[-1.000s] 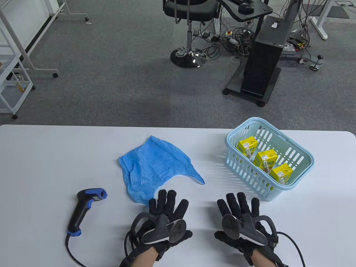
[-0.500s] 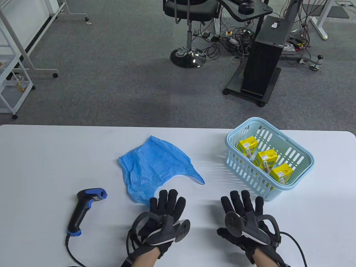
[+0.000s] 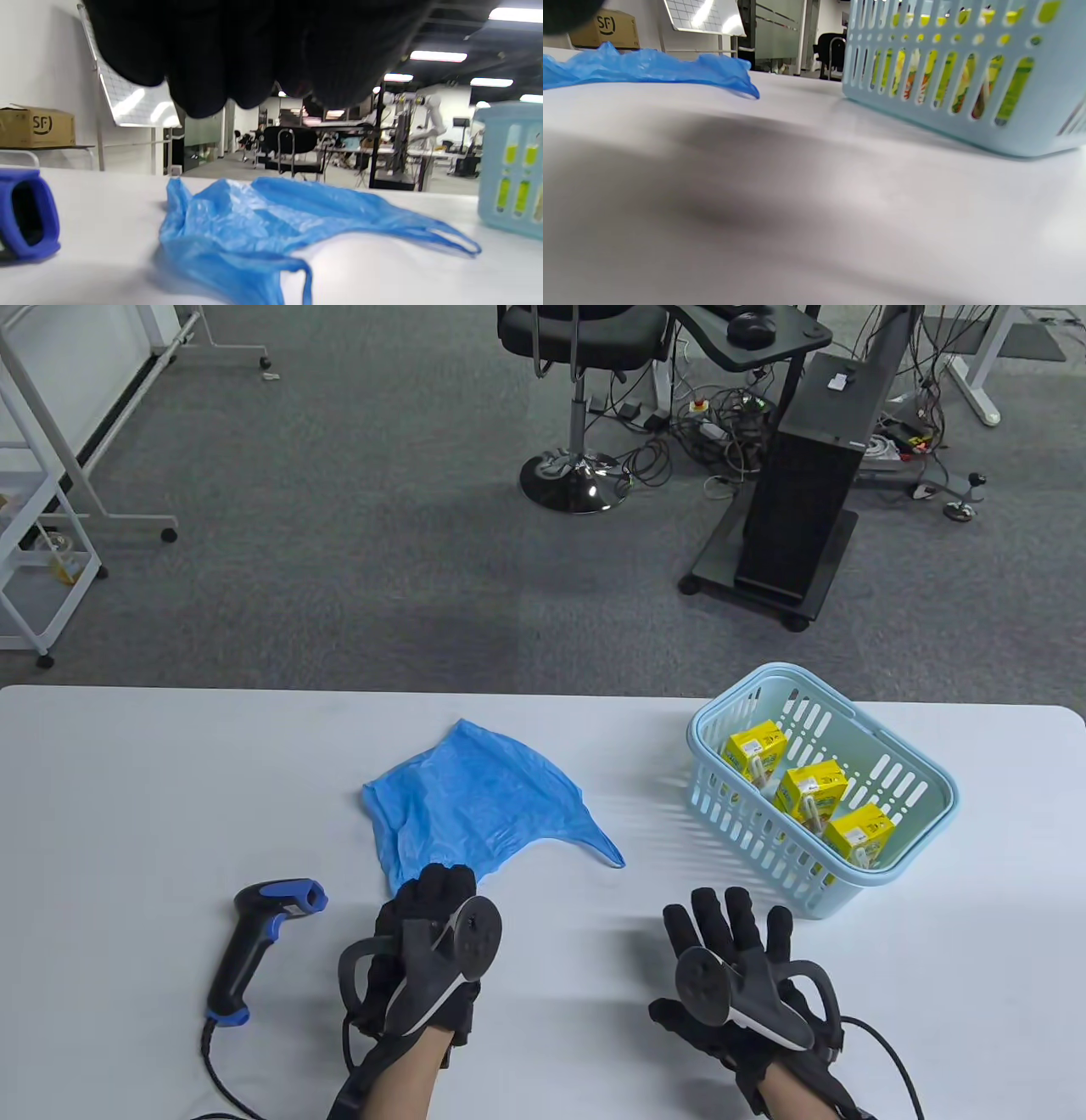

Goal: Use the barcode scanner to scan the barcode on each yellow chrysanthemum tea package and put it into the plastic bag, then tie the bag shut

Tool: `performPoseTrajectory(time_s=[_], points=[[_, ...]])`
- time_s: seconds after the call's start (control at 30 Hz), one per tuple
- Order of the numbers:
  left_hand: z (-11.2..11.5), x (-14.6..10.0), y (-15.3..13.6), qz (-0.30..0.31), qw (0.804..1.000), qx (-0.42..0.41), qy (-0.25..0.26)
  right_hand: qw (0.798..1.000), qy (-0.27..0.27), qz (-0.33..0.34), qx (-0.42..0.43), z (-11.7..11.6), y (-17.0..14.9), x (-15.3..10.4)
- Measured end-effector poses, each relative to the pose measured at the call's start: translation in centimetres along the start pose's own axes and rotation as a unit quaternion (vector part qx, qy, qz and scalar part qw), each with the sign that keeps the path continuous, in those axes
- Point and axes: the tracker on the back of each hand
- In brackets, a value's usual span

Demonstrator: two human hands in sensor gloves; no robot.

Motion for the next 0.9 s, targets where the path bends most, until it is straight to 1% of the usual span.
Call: performPoseTrajectory(time_s=[0.07, 0.17, 0.23, 0.27, 0.33, 0.47, 0.6, 0.63, 0.67, 0.83, 0.9], points=[[1.0, 0.9, 0.7, 0.0, 1.0, 0.023, -0.019, 1.0, 0.003, 0.0, -0.001, 0.0, 0.0, 0.0], [2.7, 2.9, 2.1, -0.003, 0.996, 0.064, -0.058, 1.0, 0.007, 0.001, -0.007, -0.1, 0.0, 0.0], [4.1, 4.4, 2.6, -0.014, 0.991, 0.094, -0.092, 1.0, 0.011, 0.003, -0.007, -0.1, 0.0, 0.0], [5.0, 5.2, 2.7, -0.022, 0.987, 0.108, -0.117, 1.0, 0.012, 0.004, -0.006, -0.1, 0.1, 0.0], [6.6, 6.2, 2.5, -0.039, 0.979, 0.12, -0.158, 1.0, 0.016, 0.006, -0.005, -0.2, 0.2, 0.1], [9.3, 7.4, 1.5, -0.082, 0.967, 0.129, -0.206, 1.0, 0.021, 0.006, -0.005, -0.2, 0.0, 0.2], [11.9, 7.4, 0.5, -0.09, 0.954, 0.102, -0.266, 1.0, 0.025, 0.005, 0.002, -0.2, -0.3, 0.5], [12.2, 7.4, 0.3, -0.093, 0.956, 0.09, -0.262, 1.0, 0.028, 0.005, 0.0, -0.3, -0.3, 0.5], [12.2, 7.3, 0.2, -0.097, 0.964, 0.076, -0.236, 1.0, 0.031, 0.005, -0.001, -0.4, -0.2, 0.6], [11.7, 6.6, -0.2, -0.073, 0.983, 0.092, -0.143, 0.999, 0.044, 0.009, -0.003, -0.8, 0.1, 1.0], [11.3, 6.2, -0.2, -0.064, 0.985, 0.076, -0.141, 0.999, 0.046, 0.012, -0.008, -0.8, 0.3, 0.9]])
Point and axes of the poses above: the tracker on the back of each hand, its own y axis roughly to the thumb side, its own x axis roughly from the wrist to the fingertips, z = x × y, and after that the axes turned 13 degrees about y, right-handed
